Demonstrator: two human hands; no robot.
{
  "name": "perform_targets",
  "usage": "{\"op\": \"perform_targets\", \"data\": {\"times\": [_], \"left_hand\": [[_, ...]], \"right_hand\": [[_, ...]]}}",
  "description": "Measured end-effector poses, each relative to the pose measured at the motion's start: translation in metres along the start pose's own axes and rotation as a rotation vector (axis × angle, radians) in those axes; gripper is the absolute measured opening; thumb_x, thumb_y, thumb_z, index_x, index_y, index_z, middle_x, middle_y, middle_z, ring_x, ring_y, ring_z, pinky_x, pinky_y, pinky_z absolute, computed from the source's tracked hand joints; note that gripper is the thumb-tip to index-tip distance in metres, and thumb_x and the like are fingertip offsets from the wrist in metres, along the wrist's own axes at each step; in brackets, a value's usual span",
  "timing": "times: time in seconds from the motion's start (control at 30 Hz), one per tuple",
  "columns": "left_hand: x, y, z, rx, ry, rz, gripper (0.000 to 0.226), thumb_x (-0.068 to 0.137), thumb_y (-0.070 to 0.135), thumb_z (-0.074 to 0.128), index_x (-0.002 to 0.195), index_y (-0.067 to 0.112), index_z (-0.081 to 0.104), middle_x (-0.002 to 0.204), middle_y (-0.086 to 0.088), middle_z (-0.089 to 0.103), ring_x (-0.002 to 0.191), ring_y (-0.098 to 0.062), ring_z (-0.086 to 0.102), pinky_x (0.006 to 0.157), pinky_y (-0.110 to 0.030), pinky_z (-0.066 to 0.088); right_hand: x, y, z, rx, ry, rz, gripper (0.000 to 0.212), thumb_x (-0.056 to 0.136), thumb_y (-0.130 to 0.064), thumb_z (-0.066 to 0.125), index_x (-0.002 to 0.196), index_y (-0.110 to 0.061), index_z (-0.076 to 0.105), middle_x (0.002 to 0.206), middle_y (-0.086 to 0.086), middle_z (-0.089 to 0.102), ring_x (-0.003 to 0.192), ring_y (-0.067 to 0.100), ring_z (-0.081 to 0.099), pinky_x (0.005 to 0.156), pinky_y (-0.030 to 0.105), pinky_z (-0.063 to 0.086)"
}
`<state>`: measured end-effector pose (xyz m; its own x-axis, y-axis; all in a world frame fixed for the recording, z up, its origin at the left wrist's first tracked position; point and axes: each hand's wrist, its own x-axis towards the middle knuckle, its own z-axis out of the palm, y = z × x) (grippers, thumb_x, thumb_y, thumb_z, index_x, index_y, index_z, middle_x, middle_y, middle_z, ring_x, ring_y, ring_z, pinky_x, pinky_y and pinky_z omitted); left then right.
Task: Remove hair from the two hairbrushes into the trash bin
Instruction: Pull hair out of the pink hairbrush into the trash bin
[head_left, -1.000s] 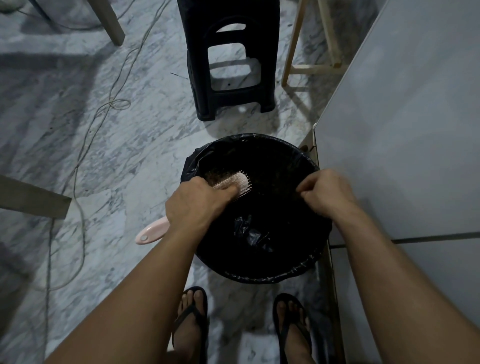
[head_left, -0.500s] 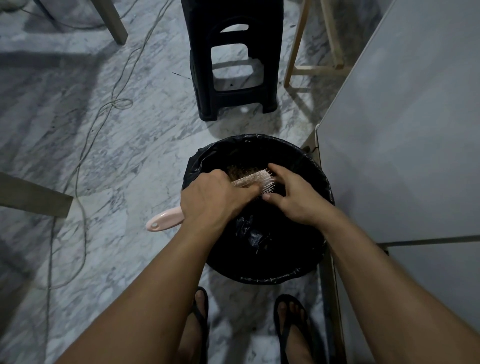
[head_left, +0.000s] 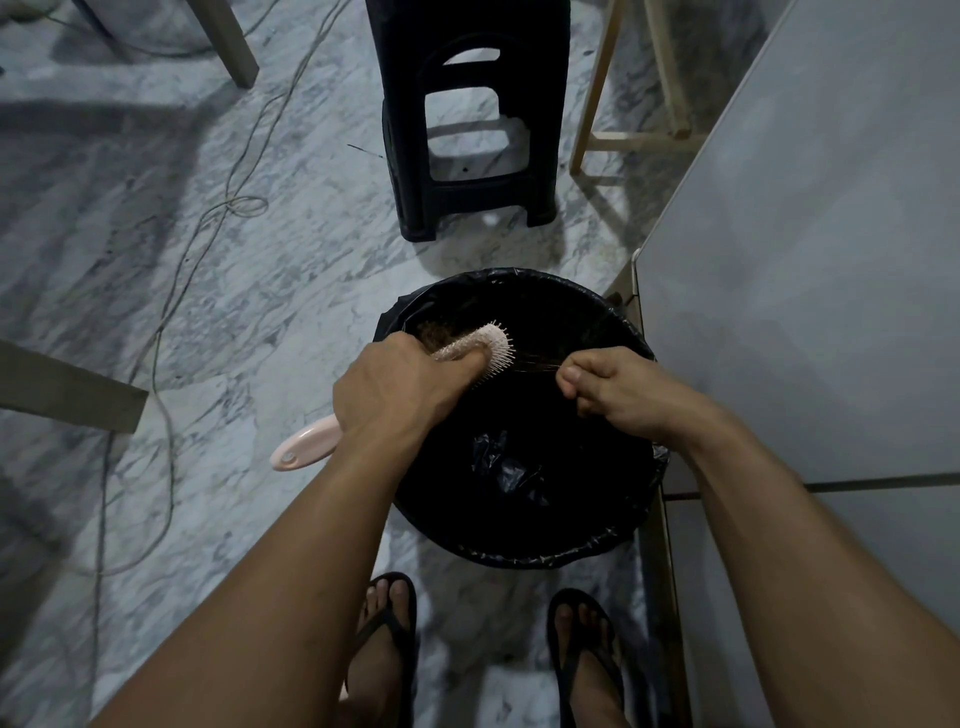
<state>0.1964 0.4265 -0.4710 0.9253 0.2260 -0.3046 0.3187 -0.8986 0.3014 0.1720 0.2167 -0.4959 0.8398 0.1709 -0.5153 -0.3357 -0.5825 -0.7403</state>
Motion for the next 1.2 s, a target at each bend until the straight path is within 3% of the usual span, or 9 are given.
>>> {"op": "perform_targets", "data": {"times": [0.2,0.33,0.43,0.53,0.63,0.73,0.9,1.07,1.2], "left_hand": [[0.003,-0.003,-0.005,-0.042,0.001,-0.044,0.067,0.064,0.079,0.059,0.080,0.014,0.065,0.071,-0.001,0.058,0.073,-0.028,0.058,0.063,-0.033,0.038],[0.001,0.000,-0.001,-0.044,-0.032,-0.032,0.068,0.065,0.081,0.056,0.080,0.014,0.064,0.078,-0.003,0.062,0.074,-0.028,0.058,0.065,-0.034,0.040],[0.000,0.001,0.002,-0.021,-0.101,-0.019,0.072,0.064,0.083,0.053,0.084,0.015,0.064,0.084,-0.004,0.064,0.078,-0.029,0.060,0.067,-0.035,0.042],[0.000,0.003,0.004,-0.004,-0.205,-0.004,0.073,0.064,0.081,0.051,0.094,0.016,0.066,0.093,-0.004,0.067,0.087,-0.029,0.062,0.072,-0.035,0.044],[0.000,0.007,0.005,-0.007,-0.322,0.023,0.069,0.064,0.073,0.051,0.101,0.017,0.066,0.100,-0.006,0.068,0.093,-0.030,0.063,0.075,-0.036,0.046],[-0.002,0.011,0.002,-0.032,-0.424,0.036,0.074,0.056,0.075,0.050,0.099,0.016,0.067,0.098,-0.008,0.069,0.091,-0.030,0.065,0.076,-0.038,0.049],[-0.001,0.010,0.003,-0.052,-0.461,0.085,0.065,0.053,0.071,0.054,0.081,0.013,0.062,0.093,-0.015,0.070,0.082,-0.033,0.066,0.069,-0.037,0.048],[0.009,-0.002,0.001,-0.007,-0.357,0.064,0.056,0.069,0.067,0.058,0.091,0.016,0.064,0.096,-0.007,0.065,0.090,-0.030,0.063,0.073,-0.036,0.046],[0.008,0.000,0.000,-0.015,-0.327,0.071,0.047,0.074,0.063,0.059,0.085,0.018,0.062,0.093,-0.005,0.063,0.090,-0.030,0.061,0.073,-0.035,0.045]], "right_hand": [[0.000,0.005,-0.006,-0.159,0.063,0.008,0.035,0.099,-0.020,0.045,0.064,-0.019,0.052,0.046,-0.008,0.044,0.039,0.003,0.036,0.051,0.023,0.031],[0.008,0.015,-0.003,-0.255,0.176,0.095,0.030,0.093,-0.023,0.049,0.066,-0.031,0.060,0.053,-0.016,0.057,0.060,0.011,0.050,0.076,0.041,0.049],[0.007,0.008,0.001,-0.317,0.184,0.097,0.014,0.091,-0.027,0.056,0.093,-0.038,0.065,0.100,-0.012,0.068,0.104,0.021,0.060,0.101,0.052,0.041],[0.004,-0.003,0.002,-0.242,0.304,-0.074,0.047,0.084,-0.022,0.068,0.127,-0.033,0.056,0.133,-0.005,0.055,0.121,0.019,0.053,0.105,0.041,0.041],[0.000,-0.018,0.009,-0.096,0.338,-0.220,0.054,0.079,-0.018,0.075,0.127,-0.036,0.058,0.119,-0.010,0.055,0.097,0.009,0.058,0.083,0.024,0.045],[0.001,-0.021,0.018,-0.125,0.310,-0.243,0.053,0.080,-0.019,0.075,0.127,-0.038,0.060,0.101,-0.013,0.049,0.084,0.008,0.054,0.081,0.021,0.045],[0.006,-0.019,0.024,-0.096,0.476,-0.270,0.015,0.078,-0.013,0.077,0.092,-0.018,0.080,0.083,-0.008,0.065,0.070,-0.001,0.057,0.069,0.010,0.042],[0.002,-0.015,0.009,-0.116,0.615,-0.088,0.011,0.080,-0.012,0.073,0.088,-0.017,0.080,0.084,0.002,0.073,0.078,0.014,0.064,0.074,0.021,0.047],[0.003,-0.010,0.005,-0.208,0.541,0.105,0.009,0.081,-0.020,0.070,0.084,-0.024,0.078,0.091,0.002,0.075,0.091,0.020,0.066,0.080,0.026,0.050]]}}
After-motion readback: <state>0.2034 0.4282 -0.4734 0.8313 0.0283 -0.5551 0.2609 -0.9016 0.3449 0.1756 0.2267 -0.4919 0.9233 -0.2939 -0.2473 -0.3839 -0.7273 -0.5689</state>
